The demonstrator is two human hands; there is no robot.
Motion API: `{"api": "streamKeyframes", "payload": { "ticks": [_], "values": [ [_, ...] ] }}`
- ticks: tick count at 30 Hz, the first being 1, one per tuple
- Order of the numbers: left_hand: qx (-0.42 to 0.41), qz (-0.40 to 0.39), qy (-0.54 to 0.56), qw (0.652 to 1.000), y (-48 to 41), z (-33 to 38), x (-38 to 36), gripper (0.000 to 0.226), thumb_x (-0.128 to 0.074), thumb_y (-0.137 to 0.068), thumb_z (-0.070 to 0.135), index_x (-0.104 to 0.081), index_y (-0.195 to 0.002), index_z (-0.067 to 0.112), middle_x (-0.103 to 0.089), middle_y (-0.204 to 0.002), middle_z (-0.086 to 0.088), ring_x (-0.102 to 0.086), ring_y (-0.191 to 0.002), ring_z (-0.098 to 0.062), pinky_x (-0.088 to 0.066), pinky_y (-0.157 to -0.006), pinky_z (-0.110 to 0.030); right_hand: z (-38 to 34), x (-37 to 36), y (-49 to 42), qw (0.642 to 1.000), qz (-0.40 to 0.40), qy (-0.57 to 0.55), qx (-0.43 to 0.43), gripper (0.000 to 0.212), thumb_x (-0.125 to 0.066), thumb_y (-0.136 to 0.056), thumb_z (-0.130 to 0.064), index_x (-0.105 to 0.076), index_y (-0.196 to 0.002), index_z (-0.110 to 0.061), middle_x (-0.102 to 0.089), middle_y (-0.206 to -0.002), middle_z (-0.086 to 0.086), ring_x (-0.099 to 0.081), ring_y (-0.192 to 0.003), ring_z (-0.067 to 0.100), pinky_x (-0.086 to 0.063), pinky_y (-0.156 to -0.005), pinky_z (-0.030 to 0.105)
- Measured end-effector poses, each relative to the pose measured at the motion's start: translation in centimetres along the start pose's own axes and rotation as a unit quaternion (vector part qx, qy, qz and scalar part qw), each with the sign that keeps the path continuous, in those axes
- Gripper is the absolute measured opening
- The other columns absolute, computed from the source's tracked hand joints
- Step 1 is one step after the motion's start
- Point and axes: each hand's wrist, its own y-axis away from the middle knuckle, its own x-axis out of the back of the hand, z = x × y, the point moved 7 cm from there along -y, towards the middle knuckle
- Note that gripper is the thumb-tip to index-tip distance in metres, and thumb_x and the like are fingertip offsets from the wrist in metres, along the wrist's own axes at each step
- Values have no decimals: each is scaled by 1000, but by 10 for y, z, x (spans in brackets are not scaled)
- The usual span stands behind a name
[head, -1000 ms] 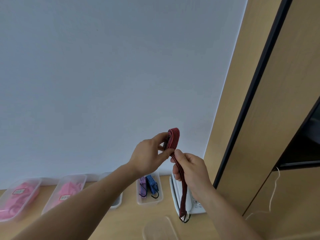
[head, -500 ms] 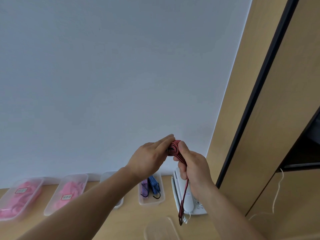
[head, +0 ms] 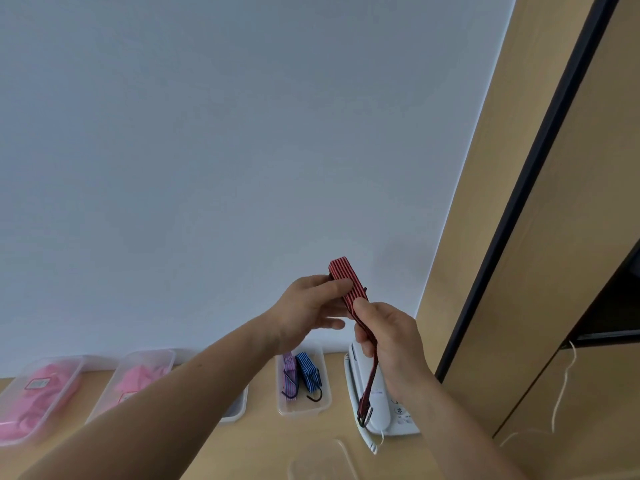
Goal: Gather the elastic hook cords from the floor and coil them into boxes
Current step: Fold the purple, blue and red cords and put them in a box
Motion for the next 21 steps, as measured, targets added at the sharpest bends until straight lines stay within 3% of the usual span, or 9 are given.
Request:
{"api": "streamKeyframes", "payload": {
  "ticks": [3, 6, 9, 14, 18, 21],
  "values": [
    [-34, 35, 8, 999, -1, 6, 7, 36, -65, -94, 27, -59, -123, 8, -75, -109, -10, -72, -93, -22, -53, -82, -36, 2, 0, -4, 1000, -4, 18, -4, 37, -64, -92, -34, -68, -75, -2, -55, -55, 3, -42, -46, 11, -35, -46, 21],
    [-94, 90, -51, 990, -1, 17, 14, 40, -68, -92, 15, -51, -128, 17, -77, -102, -5, -73, -92, -22, -58, -81, -36, 6, 3, -5, 998, 18, 50, -14, 33, -65, -91, -33, -70, -74, -4, -55, -52, 2, -41, -43, 11, -36, -44, 20],
    [-143, 119, -108, 977, 0, 27, 13, 46, -69, -91, 12, -48, -132, 16, -77, -99, -3, -73, -86, -16, -56, -74, -25, 9, 3, -7, 998, 30, 52, -20, 33, -65, -93, -31, -69, -74, -5, -56, -51, 3, -42, -41, 12, -37, -43, 20],
    [-192, 136, -186, 954, 2, 30, 17, 52, -68, -92, 14, -44, -138, 16, -72, -114, -1, -72, -94, -6, -55, -79, -16, 9, -1, -9, 998, 16, 57, -23, 34, -62, -95, -32, -69, -75, -5, -57, -52, 3, -44, -42, 12, -39, -44, 21],
    [-238, 170, -312, 904, 7, 31, 19, 52, -69, -91, 20, -49, -139, 12, -69, -122, -1, -69, -106, -14, -55, -87, -18, 9, -3, -7, 998, -1, 61, -31, 37, -58, -96, -37, -70, -77, -8, -59, -53, 2, -47, -44, 14, -41, -45, 21],
    [-287, 167, -439, 835, 13, 31, 13, 46, -66, -94, 25, -50, -137, 19, -70, -117, 5, -70, -101, -15, -56, -82, -29, 7, -6, -7, 998, -4, 41, -39, 42, -54, -97, -41, -70, -79, -7, -60, -55, 5, -48, -46, 16, -42, -47, 24]
  ]
}}
